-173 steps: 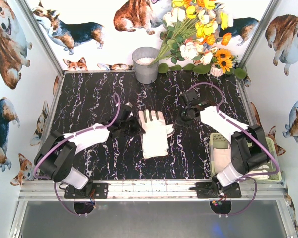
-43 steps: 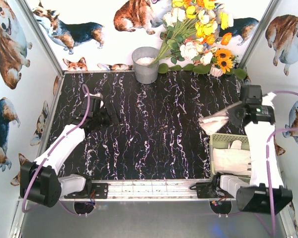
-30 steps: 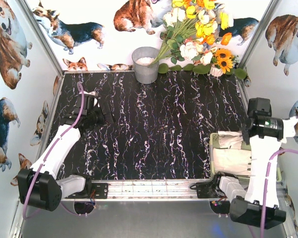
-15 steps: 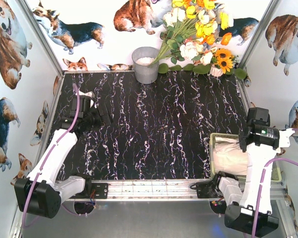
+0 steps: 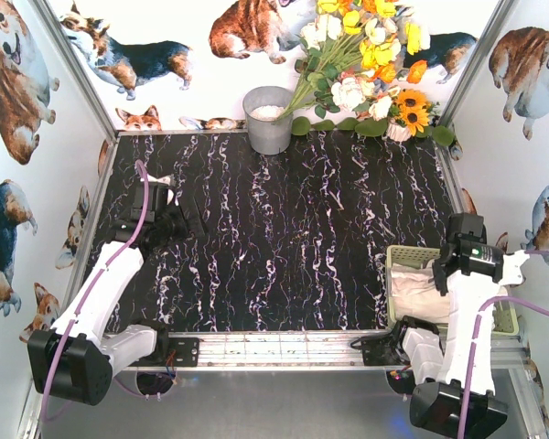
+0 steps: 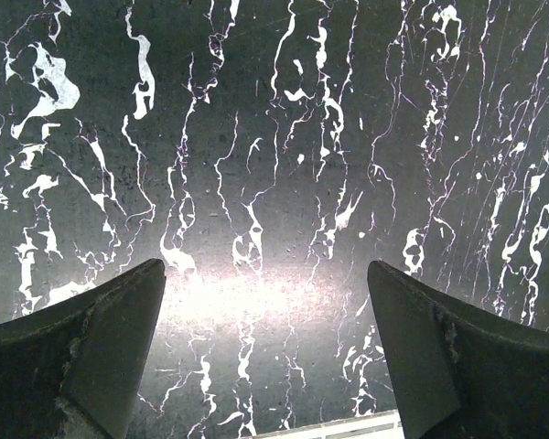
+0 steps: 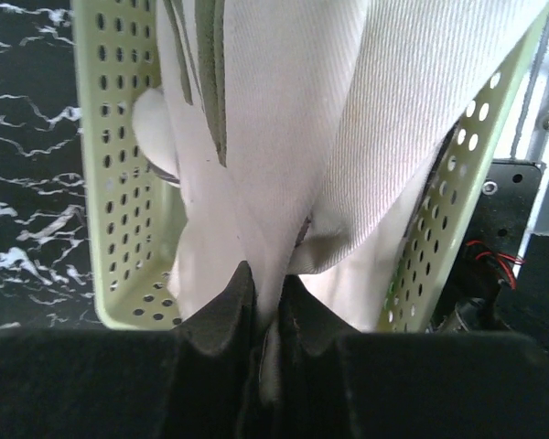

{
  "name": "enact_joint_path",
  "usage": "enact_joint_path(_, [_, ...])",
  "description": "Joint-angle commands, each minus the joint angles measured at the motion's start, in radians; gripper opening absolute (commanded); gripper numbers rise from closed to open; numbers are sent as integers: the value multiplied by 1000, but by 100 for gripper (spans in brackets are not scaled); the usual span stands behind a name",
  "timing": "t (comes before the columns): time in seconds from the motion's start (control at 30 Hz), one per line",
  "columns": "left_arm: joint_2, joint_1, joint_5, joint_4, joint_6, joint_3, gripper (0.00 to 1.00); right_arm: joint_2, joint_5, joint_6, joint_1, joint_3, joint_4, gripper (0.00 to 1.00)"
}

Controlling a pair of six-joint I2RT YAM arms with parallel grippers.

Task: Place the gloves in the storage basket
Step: Place the glove in the bin.

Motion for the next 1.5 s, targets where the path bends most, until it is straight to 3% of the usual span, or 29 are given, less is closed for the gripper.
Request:
enact_joint_path(0.0, [-15,18,5,17,0,-8,86,-10,47,10,-3,-49,-22,0])
enact_joint_path(0.53, [-11,33,4,-1,28,3,86,-8,116,117,-3,-202,-26,0])
enact_joint_path(0.7, [-6,36,8,8,28,-2,87,31,162,16,-3,-202,40,0])
enact_joint_path(1.0, [8,40,17,40,13,-12,87,152,186,32,-3,-179,4,0])
enact_joint_path(1.03, [8,40,15,42,12,-12,87,159,190,41,-3,-174,-6,10])
enact_joint_path(1.13, [6,43,11,44,13,-11,87,163,212,38,-3,-146,-38,54])
enact_joint_path(1.2, [8,45,11,45,13,-11,87,153,218,20,-4,-118,-54,68])
enact_joint_path(1.33, [11,48,15,49,13,-14,87,123,214,-1,-3,-53,-82,85])
enact_joint_path(1.47, [14,50,15,47,15,-11,87,93,231,-62,-3,35,-106,87])
